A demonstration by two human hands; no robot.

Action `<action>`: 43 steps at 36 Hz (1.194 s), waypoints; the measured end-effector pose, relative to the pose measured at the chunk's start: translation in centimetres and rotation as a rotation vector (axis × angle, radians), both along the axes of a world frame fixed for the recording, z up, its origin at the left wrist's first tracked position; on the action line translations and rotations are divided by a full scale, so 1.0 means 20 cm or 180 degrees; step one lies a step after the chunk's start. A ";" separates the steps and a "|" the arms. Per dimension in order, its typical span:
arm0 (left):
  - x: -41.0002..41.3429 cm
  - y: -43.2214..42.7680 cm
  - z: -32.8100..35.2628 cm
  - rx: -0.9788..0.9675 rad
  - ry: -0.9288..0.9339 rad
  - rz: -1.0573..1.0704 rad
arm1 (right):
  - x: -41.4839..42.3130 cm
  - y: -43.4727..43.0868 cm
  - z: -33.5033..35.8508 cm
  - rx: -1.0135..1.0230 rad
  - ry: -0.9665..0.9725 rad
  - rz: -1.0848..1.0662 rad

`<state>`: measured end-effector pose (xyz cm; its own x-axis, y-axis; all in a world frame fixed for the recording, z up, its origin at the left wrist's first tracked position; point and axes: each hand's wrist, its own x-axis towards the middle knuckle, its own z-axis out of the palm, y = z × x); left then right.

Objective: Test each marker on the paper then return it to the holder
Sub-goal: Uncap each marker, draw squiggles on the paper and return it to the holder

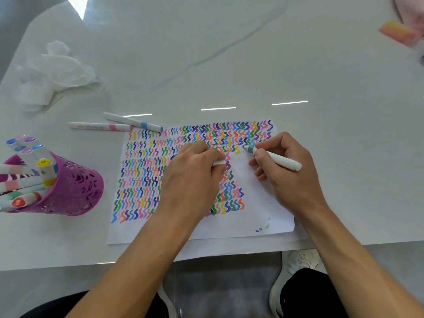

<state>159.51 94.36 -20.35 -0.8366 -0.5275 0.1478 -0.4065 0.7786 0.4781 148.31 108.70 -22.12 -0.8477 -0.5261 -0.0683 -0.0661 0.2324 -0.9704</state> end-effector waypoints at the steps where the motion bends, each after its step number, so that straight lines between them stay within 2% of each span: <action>1: 0.00 0.00 0.00 0.0001 0.0005 -0.0003 | 0.00 0.00 0.00 0.0004 -0.0001 -0.0001; 7: 0.00 0.00 0.00 -0.0011 0.0006 0.0021 | 0.00 0.00 0.00 0.0067 0.0004 0.0111; 17: 0.00 0.01 0.00 -0.0029 -0.0054 0.0091 | 0.00 0.00 0.00 0.0096 0.0026 -0.0097; 25: -0.01 0.01 0.00 -0.0042 -0.0111 0.0117 | -0.01 0.01 0.00 0.0178 0.0086 0.0173; 35: 0.00 0.02 0.02 -0.0032 -0.0159 0.0089 | -0.05 0.02 0.05 -0.0550 -0.0157 -0.0271; 43: 0.03 0.01 0.04 -0.0037 -0.0064 0.0164 | -0.03 0.00 0.09 -0.0357 0.0103 -0.0270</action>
